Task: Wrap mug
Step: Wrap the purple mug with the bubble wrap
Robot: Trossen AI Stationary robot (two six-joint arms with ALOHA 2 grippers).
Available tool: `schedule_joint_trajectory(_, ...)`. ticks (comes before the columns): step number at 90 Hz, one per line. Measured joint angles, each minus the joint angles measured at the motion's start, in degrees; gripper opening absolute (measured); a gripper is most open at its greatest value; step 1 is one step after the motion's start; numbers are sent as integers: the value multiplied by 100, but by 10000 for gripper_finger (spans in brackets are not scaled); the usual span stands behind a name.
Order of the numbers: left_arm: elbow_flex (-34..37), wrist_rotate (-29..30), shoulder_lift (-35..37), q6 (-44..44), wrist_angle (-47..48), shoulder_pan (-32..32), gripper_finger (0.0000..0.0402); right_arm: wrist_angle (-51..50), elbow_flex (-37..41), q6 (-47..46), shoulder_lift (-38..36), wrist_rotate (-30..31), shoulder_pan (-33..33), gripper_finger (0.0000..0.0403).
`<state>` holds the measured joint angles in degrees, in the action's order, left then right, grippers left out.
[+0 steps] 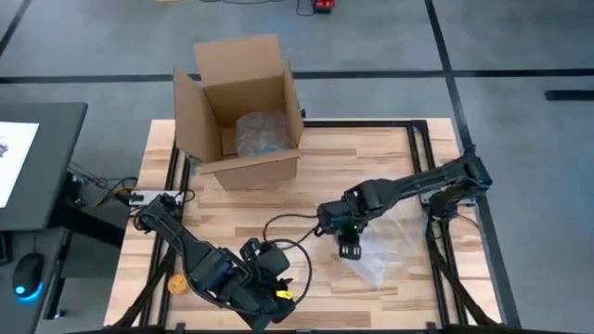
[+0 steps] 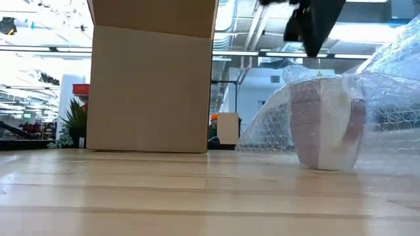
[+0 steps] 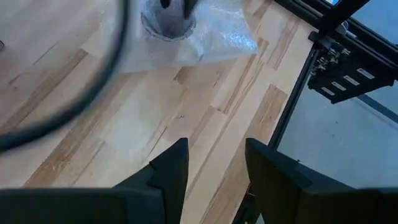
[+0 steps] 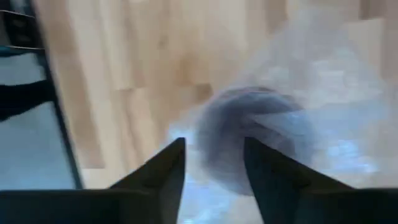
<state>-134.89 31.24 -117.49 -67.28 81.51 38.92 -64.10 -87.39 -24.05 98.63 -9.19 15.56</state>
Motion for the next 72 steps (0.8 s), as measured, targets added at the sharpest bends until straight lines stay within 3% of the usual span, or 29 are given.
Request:
schedule_joint_trajectory(16,0,-21,0,66,-2,0,139,534,499,-832,214,604,196,211)
schedule_joint_trajectory(31,0,-175,4,172,6,0,139,987,998,-1204,357,518,97,194)
schedule_joint_trajectory(43,0,-443,42,172,1,2,139,1151,1118,-1317,404,505,47,149)
schedule_joint_trajectory(61,7,-913,217,160,1,39,139,1586,1118,-1326,395,441,219,22)
schedule_joint_trajectory(72,7,-1020,419,240,2,120,139,2012,1116,-1345,387,319,419,14)
